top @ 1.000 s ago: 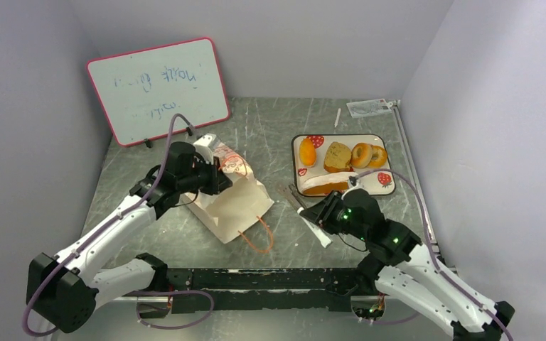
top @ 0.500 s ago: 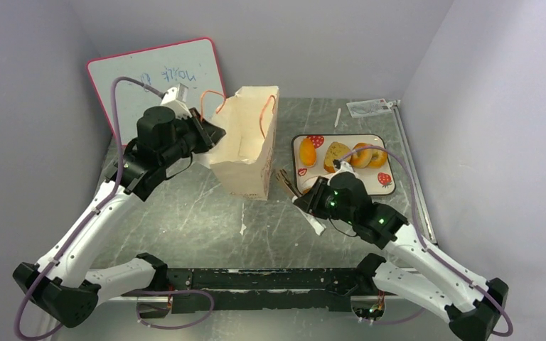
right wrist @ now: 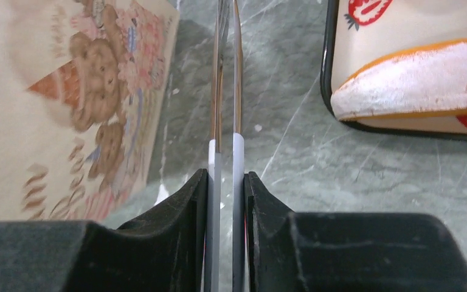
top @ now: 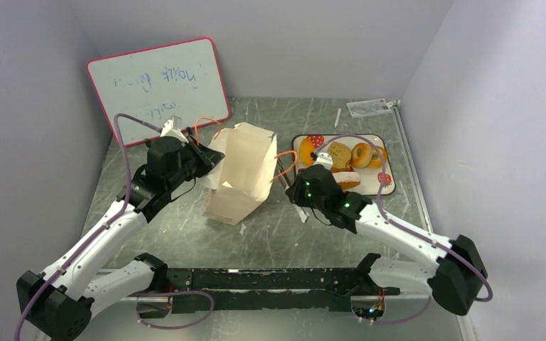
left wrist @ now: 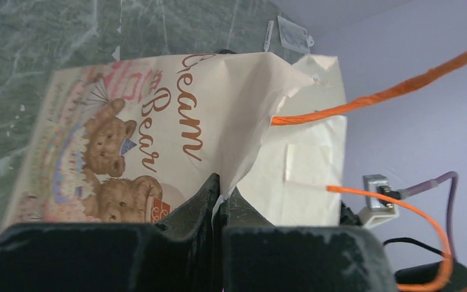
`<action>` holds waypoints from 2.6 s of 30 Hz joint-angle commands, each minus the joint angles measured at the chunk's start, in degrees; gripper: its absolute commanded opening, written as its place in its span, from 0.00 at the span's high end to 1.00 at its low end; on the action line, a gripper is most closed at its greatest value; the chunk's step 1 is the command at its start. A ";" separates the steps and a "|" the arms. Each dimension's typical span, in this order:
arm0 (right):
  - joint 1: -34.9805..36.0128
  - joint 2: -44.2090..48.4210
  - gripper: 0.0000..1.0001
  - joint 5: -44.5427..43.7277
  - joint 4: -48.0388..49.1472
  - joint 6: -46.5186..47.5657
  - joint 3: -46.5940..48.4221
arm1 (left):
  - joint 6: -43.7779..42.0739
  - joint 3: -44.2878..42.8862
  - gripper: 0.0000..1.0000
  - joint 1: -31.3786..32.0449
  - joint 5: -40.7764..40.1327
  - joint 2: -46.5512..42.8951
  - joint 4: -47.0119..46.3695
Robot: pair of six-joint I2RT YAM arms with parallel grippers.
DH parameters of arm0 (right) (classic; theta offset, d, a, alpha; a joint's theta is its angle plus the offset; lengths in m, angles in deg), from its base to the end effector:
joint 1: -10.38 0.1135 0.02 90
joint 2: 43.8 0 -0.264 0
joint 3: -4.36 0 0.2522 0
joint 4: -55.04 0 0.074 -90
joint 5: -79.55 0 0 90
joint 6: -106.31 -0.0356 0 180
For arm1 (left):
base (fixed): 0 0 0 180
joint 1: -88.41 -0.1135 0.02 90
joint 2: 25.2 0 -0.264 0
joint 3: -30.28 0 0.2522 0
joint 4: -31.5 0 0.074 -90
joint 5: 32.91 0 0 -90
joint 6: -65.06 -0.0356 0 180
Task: Take the fake bread out of the paper bag
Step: Place the clamp at the center of the board.
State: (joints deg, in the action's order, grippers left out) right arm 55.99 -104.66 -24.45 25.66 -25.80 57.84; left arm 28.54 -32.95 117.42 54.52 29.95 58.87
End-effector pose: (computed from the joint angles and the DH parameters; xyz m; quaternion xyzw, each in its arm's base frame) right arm 0.1660 0.1573 0.2467 0.0275 0.8886 0.2296 0.3962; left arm 0.1951 -0.1064 0.3294 -0.1855 0.7941 -0.3676 0.4470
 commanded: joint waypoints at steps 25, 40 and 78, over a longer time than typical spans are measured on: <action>6.55 -38.43 0.72 -22.78 24.61 6.39 10.58 | 16.58 17.42 0.93 -8.88 -1.30 -5.00 -23.95; 7.31 -45.01 0.57 -25.04 20.32 2.00 13.90 | 8.28 11.63 0.89 -17.43 13.47 0.29 -20.99; 7.35 -40.18 0.23 -25.61 16.94 6.99 17.26 | 4.86 0.60 0.19 -20.74 13.21 0.71 -4.57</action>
State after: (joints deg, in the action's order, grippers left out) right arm 63.11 -146.63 -48.36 43.10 -19.72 74.13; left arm 35.49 -28.06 97.44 70.56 32.01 49.76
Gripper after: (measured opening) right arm 0.768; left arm 0.808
